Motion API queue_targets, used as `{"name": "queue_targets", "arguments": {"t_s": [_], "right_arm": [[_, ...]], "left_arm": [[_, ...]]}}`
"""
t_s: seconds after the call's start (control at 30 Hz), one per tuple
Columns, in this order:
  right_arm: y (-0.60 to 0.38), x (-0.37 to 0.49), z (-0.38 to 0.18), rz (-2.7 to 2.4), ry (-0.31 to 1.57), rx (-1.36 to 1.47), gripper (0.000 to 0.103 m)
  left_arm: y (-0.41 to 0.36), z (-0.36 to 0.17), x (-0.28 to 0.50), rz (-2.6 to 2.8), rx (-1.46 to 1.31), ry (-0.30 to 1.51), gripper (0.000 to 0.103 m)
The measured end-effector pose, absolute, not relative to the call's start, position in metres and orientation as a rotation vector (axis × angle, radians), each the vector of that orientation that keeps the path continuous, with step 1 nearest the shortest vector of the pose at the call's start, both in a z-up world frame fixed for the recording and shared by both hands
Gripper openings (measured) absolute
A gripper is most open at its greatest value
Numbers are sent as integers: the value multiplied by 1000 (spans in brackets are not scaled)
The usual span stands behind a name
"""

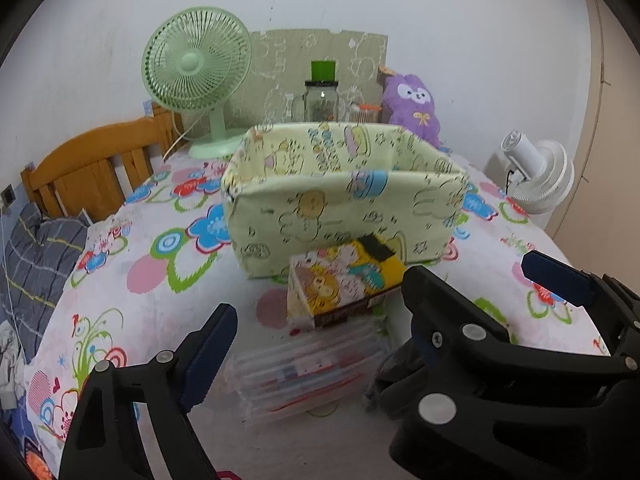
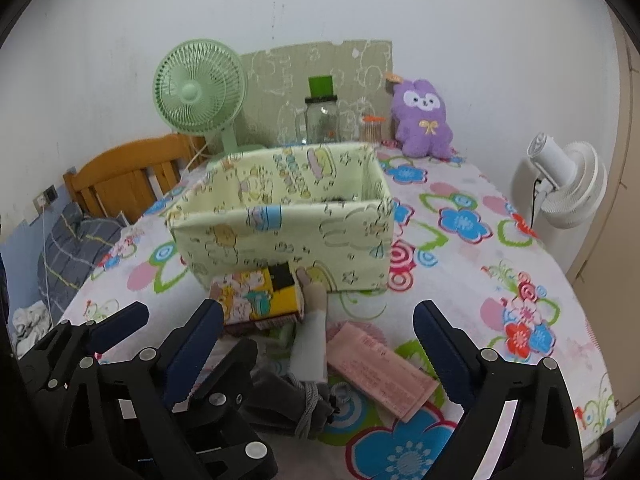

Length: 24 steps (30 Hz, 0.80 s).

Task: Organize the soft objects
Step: 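Reach the left tool toward the clear plastic bag while the right tool reaches the grey sock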

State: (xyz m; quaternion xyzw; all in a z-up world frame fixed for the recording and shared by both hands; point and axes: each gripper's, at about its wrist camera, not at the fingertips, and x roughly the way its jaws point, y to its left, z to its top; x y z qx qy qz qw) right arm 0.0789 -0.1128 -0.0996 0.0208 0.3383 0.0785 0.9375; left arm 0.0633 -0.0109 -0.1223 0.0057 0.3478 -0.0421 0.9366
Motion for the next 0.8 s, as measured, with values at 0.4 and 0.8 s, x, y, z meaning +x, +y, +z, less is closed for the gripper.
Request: {"name": "queue_targets", "arguments": {"t_s": [0.4,0.8], "right_arm": [[-100,85,-121,187,777,30,85],[-102,76,-137,192,835,60,81]], "left_arm": [[2,-142,66,-77,1,774,88],[-3,-155,60,-61,26,803,87]]}}
